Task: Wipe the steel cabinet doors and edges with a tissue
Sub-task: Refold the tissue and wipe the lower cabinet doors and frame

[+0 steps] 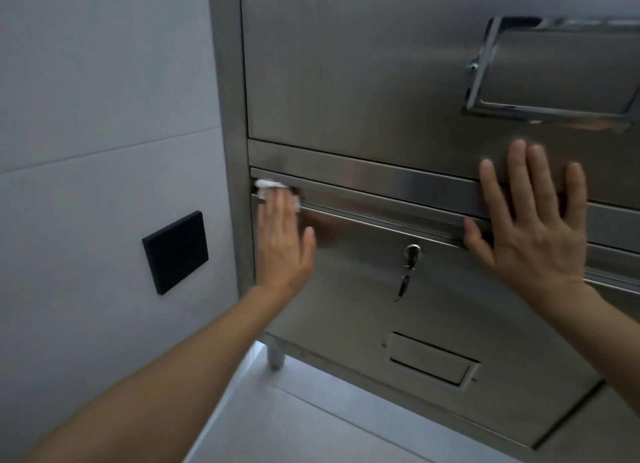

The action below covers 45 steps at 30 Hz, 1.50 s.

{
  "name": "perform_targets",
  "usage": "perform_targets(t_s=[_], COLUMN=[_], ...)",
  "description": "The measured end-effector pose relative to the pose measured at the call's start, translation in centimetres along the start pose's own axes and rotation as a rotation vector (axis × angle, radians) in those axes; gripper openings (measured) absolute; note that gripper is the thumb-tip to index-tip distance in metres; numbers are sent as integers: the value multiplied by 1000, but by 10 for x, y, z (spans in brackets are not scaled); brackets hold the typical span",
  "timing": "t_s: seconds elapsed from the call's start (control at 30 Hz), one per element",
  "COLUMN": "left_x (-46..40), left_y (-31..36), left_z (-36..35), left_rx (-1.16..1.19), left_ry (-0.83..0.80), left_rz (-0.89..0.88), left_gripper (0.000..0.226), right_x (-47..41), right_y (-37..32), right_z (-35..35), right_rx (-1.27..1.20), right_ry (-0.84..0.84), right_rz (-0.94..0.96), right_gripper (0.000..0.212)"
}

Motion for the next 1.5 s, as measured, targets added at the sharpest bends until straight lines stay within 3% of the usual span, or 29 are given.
perform_targets(t_s=[0.1,0.17,0.23,0.37,0.47,0.6,0.7,0.87,0.93,1.1,1.3,1.5], left_x=[29,35,25,-9,3,48,41,13,15,47,42,43], left_y=[91,105,67,-36,21,150,136,41,57,168,167,172], left_z=[-20,-20,-13,10,1,-25,-21,-3,-4,-23,-20,-25], left_rx=[110,100,10,-63,37,223,210,100,144,231,144,64], left_ry=[-82,-112,-84,-12,28,-144,-151,-61,-79,-210,-241,-313], left_rz=[-216,-291,-254,35,27,-209,-182,-2,28,-181,-221,-147], left_gripper=[58,58,58,62,58,57,62,66,69,68,66,64], right_x=[0,-2,-2,-3,-2,-3,-4,-3,-4,-7,-6,59], right_y=[1,1,1,-2,-1,-1,1,-1,-1,3,13,77], right_z=[1,1,1,0,1,1,1,1,2,4,31,55], right_rx=[9,16,21,26,30,35,51,70,72,51,-61,-23], right_ry=[0,0,1,6,7,-2,-1,13,10,-53,-88,-235], right_rz=[5,9,3,8,6,12,8,6,6,1,28,-10], right_gripper=[67,67,67,66,66,66,66,66,66,64,59,65])
Point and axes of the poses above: each hand's wrist, its own x-axis away from the middle knuckle, its own z-axis out of the back of the hand, y = z × x, the point moved 10 cm from there along -x, towards the middle knuckle, and after that the axes turned 5 degrees about z, right-handed, at the moved point
